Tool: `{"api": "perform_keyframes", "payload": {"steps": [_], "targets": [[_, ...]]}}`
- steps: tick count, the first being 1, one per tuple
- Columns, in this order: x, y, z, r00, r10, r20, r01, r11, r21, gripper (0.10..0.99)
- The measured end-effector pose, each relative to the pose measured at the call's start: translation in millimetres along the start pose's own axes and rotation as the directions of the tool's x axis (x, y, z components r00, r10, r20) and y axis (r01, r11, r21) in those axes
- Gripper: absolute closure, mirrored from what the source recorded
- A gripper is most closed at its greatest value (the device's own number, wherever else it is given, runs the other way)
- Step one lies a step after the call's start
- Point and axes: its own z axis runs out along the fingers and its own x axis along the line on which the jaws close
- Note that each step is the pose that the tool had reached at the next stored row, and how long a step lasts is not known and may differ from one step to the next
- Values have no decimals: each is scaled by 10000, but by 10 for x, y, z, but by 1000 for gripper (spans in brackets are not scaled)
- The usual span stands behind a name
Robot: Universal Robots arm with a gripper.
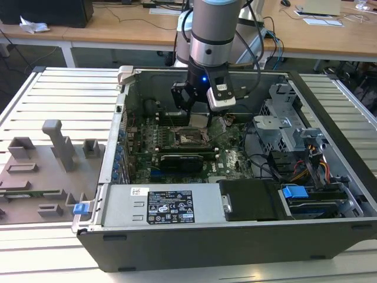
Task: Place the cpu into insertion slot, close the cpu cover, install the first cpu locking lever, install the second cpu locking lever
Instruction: 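Place the cpu into insertion slot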
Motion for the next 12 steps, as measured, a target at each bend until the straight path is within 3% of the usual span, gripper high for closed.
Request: {"api": "perform_keyframes", "payload": {"steps": [6, 7, 12], "targets": [[0, 0, 6, 9949, 1002, 73, -1002, 9950, -14, 541], [0, 0, 8, 9892, 1459, 107, -1459, 9893, -22, 541], [0, -1, 12, 9747, 2228, 164, -2228, 9749, -38, 541]]}}
